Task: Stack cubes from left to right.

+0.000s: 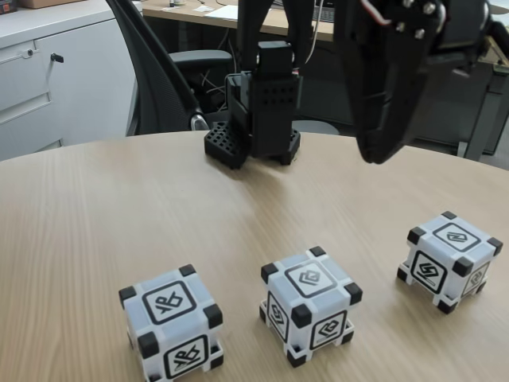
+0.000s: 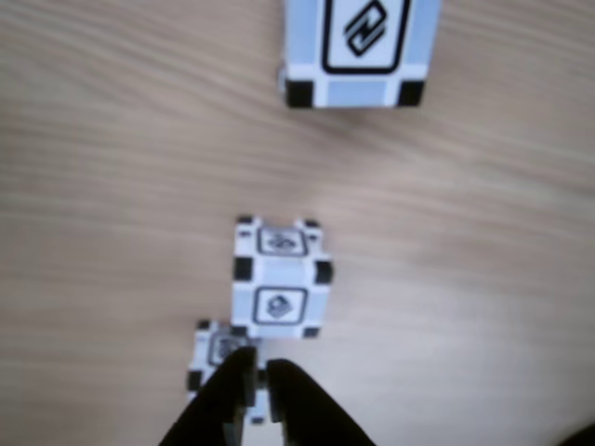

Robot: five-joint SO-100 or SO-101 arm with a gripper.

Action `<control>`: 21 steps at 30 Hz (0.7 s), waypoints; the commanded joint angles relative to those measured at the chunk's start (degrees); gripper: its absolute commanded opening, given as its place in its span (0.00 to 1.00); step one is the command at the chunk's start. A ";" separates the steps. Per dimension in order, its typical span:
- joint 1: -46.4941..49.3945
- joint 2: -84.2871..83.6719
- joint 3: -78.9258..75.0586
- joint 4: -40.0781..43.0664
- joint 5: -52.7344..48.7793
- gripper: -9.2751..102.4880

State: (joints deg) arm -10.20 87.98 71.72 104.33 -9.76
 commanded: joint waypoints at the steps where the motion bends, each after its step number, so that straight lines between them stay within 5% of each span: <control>1: -3.87 1.93 -0.79 0.35 1.14 0.08; 21: -8.61 -9.58 -2.55 0.09 2.81 0.09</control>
State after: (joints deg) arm -18.19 77.26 71.72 104.33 -5.36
